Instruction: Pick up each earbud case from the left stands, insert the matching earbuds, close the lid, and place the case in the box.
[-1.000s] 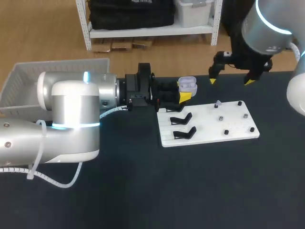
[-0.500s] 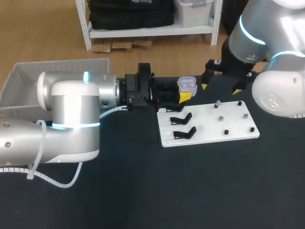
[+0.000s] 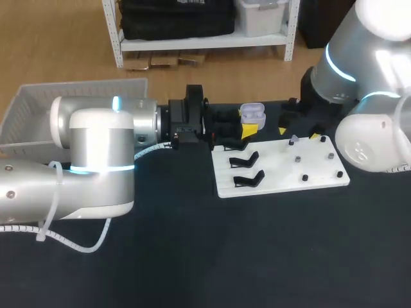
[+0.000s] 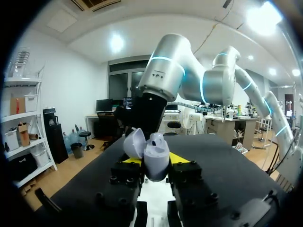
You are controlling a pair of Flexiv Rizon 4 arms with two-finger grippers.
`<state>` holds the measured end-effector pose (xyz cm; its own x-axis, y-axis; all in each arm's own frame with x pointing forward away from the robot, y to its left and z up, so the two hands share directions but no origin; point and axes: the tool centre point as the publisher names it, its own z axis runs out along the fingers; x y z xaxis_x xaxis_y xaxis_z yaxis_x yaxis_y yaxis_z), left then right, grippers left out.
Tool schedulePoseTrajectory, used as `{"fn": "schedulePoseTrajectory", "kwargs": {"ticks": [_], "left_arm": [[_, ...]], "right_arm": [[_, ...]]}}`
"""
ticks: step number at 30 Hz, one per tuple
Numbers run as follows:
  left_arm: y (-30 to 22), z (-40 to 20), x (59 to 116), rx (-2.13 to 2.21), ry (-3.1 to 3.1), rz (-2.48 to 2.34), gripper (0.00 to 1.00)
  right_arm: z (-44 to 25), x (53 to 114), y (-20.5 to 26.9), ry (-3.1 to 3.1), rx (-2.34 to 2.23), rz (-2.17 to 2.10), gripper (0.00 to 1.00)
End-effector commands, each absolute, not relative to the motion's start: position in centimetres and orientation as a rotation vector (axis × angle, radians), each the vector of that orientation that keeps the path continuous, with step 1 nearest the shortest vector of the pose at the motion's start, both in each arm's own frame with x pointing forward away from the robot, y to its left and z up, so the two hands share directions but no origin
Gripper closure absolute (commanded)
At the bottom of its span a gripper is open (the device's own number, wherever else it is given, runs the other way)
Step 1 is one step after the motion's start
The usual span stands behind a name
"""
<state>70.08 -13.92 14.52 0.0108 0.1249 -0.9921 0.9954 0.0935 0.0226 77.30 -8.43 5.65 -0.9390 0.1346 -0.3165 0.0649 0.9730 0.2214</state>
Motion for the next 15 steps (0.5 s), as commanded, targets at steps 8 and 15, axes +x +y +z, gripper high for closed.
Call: {"fn": "schedulePoseTrajectory", "kwargs": {"ticks": [8, 15], "left_arm": [[-14.0, 14.3, 70.0, 1.227, 1.323, -1.059, 1.0], [-14.0, 14.3, 70.0, 1.227, 1.323, -1.059, 1.0]], "right_arm": [[5.1, 77.1, -8.6, 2.827, 0.145, 0.329, 0.52], [4.5, 77.1, -8.6, 2.846, 0.189, 0.347, 0.55]]}}
